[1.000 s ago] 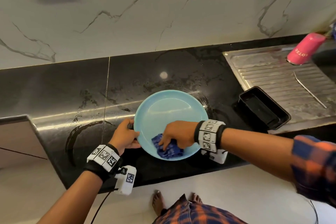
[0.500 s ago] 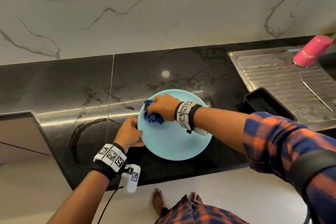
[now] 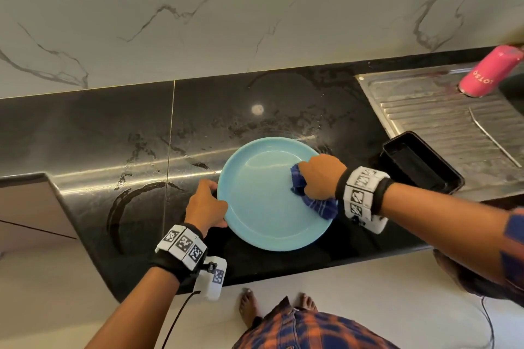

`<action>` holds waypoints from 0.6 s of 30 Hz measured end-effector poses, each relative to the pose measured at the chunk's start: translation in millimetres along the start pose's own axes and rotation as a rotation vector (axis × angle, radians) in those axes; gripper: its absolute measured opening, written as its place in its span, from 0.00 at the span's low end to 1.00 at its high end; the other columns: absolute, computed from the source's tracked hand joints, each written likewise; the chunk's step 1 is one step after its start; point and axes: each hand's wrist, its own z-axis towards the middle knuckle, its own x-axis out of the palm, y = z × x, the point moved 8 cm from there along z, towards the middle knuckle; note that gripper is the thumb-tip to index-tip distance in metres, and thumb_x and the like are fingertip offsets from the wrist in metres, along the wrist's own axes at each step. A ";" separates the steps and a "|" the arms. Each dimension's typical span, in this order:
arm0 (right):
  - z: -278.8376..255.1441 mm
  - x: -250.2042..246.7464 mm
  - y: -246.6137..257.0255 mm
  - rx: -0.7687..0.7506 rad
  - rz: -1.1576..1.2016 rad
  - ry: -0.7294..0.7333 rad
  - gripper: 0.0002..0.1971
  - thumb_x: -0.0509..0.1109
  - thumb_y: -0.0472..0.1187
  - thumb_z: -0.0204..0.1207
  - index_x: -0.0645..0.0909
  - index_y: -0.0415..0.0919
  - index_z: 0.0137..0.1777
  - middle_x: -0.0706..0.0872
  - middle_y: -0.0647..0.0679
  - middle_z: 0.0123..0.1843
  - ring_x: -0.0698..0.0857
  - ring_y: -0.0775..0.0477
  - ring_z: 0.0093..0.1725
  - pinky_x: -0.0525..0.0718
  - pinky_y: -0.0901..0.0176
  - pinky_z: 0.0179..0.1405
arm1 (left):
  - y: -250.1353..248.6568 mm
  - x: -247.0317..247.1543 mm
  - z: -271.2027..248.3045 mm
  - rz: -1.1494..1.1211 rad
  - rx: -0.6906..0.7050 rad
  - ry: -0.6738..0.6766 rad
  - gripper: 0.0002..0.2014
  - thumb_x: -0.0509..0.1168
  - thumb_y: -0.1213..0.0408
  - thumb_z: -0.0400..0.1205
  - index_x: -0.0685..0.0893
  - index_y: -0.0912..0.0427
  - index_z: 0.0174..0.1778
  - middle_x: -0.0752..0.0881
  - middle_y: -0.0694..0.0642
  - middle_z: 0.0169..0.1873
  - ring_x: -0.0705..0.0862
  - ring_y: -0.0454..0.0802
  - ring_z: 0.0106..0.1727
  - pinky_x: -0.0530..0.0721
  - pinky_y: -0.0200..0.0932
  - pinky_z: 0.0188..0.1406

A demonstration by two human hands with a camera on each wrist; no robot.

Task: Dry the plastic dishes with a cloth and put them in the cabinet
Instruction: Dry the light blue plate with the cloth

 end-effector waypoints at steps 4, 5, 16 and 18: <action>-27.8 14.3 5.9 0.036 0.137 -0.002 0.15 0.68 0.50 0.77 0.82 0.39 0.55 0.88 0.41 0.51 0.86 0.39 0.47 0.80 0.55 0.39 | -4.8 2.6 -3.0 0.029 0.030 -0.004 0.16 0.62 0.73 0.77 0.75 0.48 0.53 0.85 0.57 0.48 0.89 0.57 0.43 0.92 0.54 0.32; -31.5 15.5 10.4 0.032 0.167 -0.005 0.14 0.68 0.50 0.76 0.82 0.39 0.50 0.89 0.41 0.50 0.86 0.39 0.45 0.77 0.57 0.39 | -5.3 2.8 -3.5 0.028 0.026 -0.004 0.17 0.62 0.74 0.77 0.75 0.49 0.56 0.85 0.57 0.48 0.89 0.57 0.43 0.92 0.55 0.33; -14.5 32.9 97.9 0.018 0.804 0.073 0.18 0.76 0.55 0.69 0.75 0.45 0.28 0.82 0.50 0.27 0.83 0.47 0.31 0.77 0.59 0.33 | -5.8 7.1 -1.2 -0.127 0.011 0.109 0.19 0.65 0.79 0.79 0.75 0.48 0.53 0.85 0.68 0.53 0.91 0.63 0.40 0.90 0.55 0.29; -5.0 28.6 96.5 0.033 0.904 0.089 0.18 0.75 0.52 0.69 0.76 0.44 0.25 0.82 0.52 0.22 0.82 0.52 0.24 0.78 0.61 0.30 | -7.3 6.5 -1.5 -0.133 0.026 0.115 0.17 0.63 0.80 0.80 0.76 0.51 0.53 0.86 0.68 0.48 0.90 0.58 0.34 0.90 0.53 0.28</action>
